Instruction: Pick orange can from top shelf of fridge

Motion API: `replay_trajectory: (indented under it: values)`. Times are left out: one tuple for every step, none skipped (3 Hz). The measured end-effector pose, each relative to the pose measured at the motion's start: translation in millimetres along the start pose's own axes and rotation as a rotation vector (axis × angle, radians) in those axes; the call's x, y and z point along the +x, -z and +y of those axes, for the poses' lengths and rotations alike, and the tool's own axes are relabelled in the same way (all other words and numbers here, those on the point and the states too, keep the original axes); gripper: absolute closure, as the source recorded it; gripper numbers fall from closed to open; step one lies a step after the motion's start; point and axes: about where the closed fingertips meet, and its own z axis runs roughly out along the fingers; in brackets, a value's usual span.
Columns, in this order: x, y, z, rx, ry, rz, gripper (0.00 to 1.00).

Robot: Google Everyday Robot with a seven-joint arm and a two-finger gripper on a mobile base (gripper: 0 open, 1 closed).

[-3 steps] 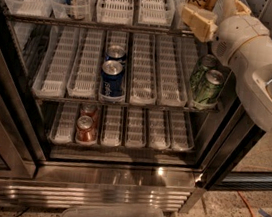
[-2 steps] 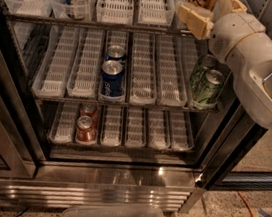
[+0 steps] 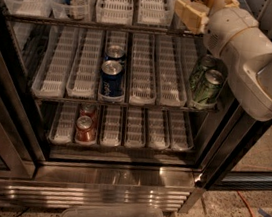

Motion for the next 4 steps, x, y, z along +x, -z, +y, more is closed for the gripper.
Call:
replay_trajectory:
  values:
    - [0.0, 0.0, 0.0, 0.0, 0.0, 0.0, 0.71]
    - [0.0, 0.0, 0.1, 0.0, 0.0, 0.0, 0.94]
    - [0.0, -0.1, 0.1, 0.0, 0.0, 0.0, 1.0]
    - [0.0, -0.1, 0.1, 0.0, 0.0, 0.0, 1.0]
